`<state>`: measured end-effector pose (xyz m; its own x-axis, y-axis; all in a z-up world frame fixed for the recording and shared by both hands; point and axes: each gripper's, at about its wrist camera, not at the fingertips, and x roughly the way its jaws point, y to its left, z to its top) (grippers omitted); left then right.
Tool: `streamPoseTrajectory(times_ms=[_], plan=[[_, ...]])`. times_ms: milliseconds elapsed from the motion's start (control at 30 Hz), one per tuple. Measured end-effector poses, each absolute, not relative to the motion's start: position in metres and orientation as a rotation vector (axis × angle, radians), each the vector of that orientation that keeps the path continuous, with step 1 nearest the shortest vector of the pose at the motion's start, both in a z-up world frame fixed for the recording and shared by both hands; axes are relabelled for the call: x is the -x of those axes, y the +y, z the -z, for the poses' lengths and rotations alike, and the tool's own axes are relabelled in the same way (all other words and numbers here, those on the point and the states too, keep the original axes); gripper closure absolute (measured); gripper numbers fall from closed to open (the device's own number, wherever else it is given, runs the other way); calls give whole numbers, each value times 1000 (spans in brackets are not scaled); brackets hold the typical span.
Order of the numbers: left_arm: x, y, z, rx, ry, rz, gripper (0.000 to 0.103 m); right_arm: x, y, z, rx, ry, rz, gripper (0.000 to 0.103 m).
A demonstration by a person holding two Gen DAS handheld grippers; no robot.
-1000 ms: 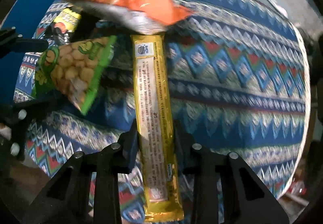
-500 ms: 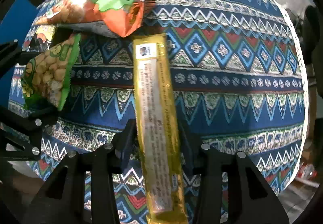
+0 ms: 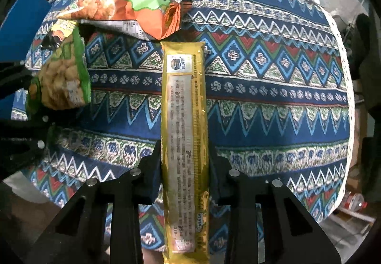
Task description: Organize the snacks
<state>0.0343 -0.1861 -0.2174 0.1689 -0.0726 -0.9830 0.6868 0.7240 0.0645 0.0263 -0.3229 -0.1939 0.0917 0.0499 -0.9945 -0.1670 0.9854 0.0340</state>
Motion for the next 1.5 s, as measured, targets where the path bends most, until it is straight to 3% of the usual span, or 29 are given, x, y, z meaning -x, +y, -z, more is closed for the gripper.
streamPoseTrajectory(times_ms=[600, 1500], plan=[[11, -141, 151, -507, 1216, 522, 69, -18, -308, 112, 67, 1398, -204, 72], [-2, -71, 82, -408, 1060, 343, 69, -53, -256, 59, 49, 1248, -368, 72]])
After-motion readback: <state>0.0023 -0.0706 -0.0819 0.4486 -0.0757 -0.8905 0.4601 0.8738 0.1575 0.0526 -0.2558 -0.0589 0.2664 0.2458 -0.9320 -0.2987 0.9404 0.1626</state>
